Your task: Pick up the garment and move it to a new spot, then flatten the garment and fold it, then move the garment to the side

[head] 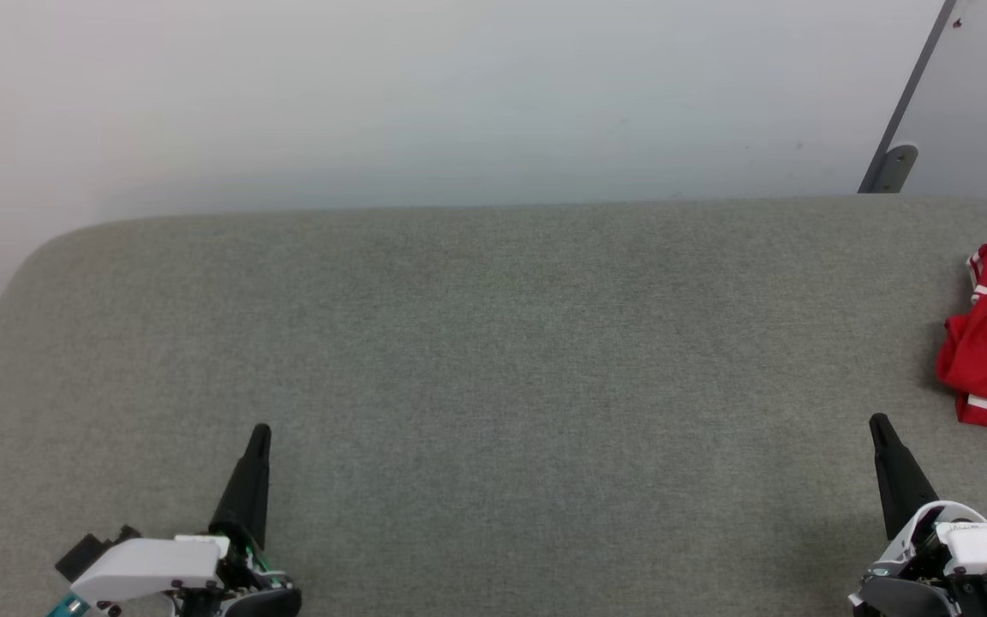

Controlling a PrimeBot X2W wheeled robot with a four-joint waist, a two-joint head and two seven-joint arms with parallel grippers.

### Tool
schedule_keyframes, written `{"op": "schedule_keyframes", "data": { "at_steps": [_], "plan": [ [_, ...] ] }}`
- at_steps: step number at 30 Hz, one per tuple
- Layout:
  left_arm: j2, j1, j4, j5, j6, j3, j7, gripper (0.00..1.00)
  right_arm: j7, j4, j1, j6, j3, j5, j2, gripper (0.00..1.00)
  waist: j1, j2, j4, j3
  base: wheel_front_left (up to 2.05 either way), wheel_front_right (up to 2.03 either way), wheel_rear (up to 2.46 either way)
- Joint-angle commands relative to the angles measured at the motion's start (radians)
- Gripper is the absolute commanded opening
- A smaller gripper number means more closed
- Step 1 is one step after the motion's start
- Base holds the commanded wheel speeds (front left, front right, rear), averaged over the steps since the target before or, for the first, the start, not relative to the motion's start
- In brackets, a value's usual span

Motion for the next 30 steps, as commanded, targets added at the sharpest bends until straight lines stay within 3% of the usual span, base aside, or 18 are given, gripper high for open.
{"op": "schedule_keyframes", "data": {
  "at_steps": [1, 30],
  "plan": [
    [0.001, -0.011, 0.001, -0.003, -0.004, 0.001, 0.002, 0.0, 0.002, -0.002, -0.002, -0.001, 0.001, 0.004, 0.003, 0.0, 0.0, -0.0001, 0.0, 0.0, 0.0, 0.0, 0.0],
    [0.001, -0.011, 0.001, -0.003, -0.004, 0.001, 0.002, 0.0, 0.002, -0.002, -0.002, -0.001, 0.001, 0.004, 0.003, 0.0, 0.0, -0.0001, 0.0, 0.0, 0.0, 0.0, 0.0]
  ]
}}
